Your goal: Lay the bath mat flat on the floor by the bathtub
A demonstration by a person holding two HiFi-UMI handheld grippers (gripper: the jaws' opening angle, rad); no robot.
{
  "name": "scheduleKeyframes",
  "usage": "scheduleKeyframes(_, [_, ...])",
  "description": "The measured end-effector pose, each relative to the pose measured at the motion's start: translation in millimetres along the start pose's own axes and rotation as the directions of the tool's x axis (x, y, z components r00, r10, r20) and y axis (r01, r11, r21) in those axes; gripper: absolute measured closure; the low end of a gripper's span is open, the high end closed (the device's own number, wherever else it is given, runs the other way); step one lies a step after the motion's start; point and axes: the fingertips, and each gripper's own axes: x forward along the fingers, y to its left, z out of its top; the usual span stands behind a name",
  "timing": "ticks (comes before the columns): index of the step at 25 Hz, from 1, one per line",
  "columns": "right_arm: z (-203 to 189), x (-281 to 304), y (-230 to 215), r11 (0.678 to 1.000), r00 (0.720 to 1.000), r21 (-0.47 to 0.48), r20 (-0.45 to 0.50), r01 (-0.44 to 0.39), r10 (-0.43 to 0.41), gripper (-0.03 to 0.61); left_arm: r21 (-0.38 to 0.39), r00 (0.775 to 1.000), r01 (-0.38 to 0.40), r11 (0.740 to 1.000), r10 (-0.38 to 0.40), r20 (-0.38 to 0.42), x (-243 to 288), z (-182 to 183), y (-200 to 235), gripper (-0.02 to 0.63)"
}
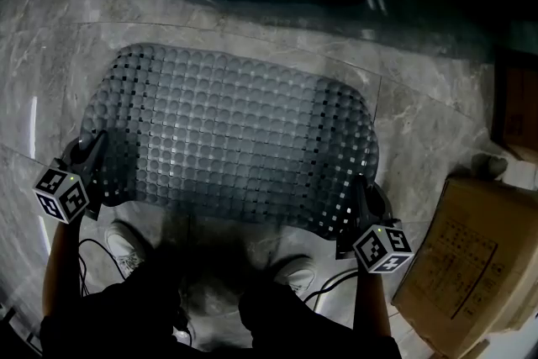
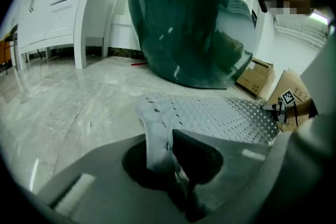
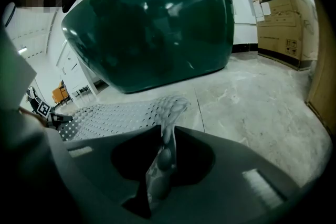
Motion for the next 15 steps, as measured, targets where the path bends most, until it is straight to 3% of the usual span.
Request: scheduleKeyframes(15, [-22, 17, -23, 0.997, 0.996, 0.02, -0.055, 0.07, -0.069, 0.486, -0.03, 0.998, -0.015, 0.999, 0.014, -0.057, 14, -18, 20, 0.575])
